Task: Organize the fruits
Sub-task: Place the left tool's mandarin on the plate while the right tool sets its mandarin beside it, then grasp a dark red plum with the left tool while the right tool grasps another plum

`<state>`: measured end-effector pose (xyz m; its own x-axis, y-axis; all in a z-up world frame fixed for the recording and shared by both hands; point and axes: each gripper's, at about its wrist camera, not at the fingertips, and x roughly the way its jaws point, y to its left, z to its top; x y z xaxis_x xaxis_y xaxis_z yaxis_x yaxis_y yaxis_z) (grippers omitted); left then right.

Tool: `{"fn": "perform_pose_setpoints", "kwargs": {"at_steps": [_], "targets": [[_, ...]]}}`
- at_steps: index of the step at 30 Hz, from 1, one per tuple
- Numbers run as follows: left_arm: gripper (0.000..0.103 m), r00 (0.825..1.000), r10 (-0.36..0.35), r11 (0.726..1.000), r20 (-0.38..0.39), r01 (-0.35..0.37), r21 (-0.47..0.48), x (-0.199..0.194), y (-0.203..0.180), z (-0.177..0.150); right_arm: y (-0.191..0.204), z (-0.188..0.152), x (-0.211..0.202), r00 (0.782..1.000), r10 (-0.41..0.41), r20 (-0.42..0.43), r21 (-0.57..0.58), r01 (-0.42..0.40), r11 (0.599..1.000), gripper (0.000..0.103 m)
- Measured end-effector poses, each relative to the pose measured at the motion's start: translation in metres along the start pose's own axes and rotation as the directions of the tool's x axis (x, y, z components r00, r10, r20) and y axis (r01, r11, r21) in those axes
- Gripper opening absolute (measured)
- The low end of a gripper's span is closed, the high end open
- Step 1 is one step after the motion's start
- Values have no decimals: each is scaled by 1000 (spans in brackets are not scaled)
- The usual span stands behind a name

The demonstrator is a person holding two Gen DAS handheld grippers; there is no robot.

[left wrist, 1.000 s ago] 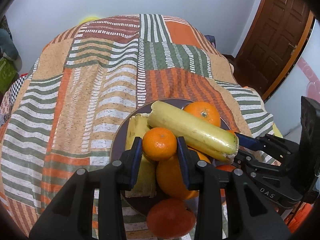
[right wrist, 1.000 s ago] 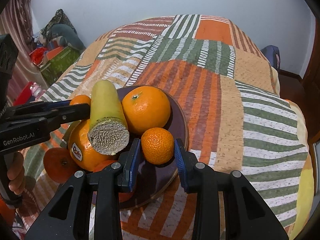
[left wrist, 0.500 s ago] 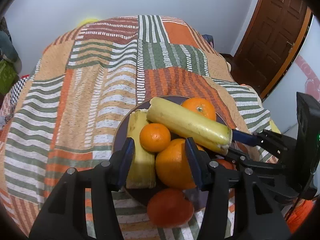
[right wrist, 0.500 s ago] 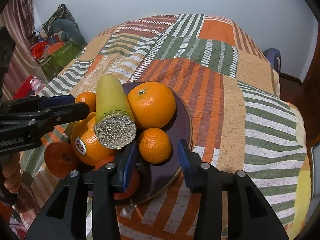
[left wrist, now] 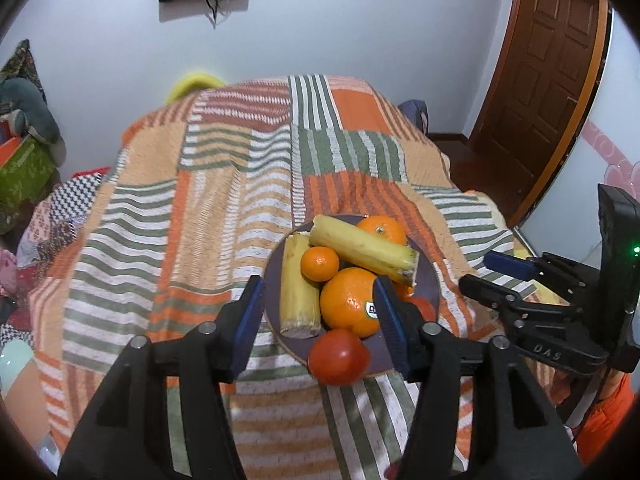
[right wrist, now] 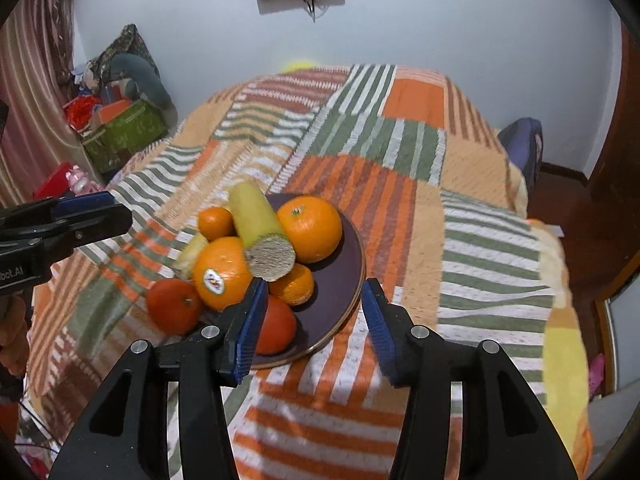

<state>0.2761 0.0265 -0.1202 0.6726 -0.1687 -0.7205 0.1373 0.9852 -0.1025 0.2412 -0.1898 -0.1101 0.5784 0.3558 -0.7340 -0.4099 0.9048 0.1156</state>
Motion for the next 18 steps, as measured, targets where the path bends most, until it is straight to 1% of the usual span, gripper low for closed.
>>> {"fn": "perform_pose_setpoints", "kwargs": {"at_steps": [2,4,6,8,10,12,14,15,18], "targets": [[61,1000,7,1000,20,-7,2,-17,0,-4,3,-2,-12,1000,-7,17,-7,7,1000,48],[64,999,11,1000,36,-11,7,-34,-1,-9,5,-6,-26,999,-14,35,-13,14,1000,52],[69,998,24,1000,54,-24,6,-53,-1,-18,8,-11,-37,999,-16,46,-16,17,1000,52],[71,997,36,999,62,-37,9,-65,-3,-25,13,-19,-49,999,-16,52,-26,17,1000,52],[75,997,41,999,59,-41,12,-76,-4,-34,19,-27,-60,998,-19,59,-40,21,999,52],[77,998,42,999,50,-43,19,-85,-6,-45,23,-33,-67,998,-15,61,-45,18,999,52],[77,998,50,998,42,-51,36,-92,-10,-55,27,-39,-72,998,-1,57,-46,4,999,52],[79,998,51,998,40,-52,38,-96,-10,-60,30,-43,-74,998,2,56,-48,0,999,52],[83,999,42,999,29,-43,33,-104,-12,-72,40,-55,-77,999,22,40,-55,-20,998,52]]}}
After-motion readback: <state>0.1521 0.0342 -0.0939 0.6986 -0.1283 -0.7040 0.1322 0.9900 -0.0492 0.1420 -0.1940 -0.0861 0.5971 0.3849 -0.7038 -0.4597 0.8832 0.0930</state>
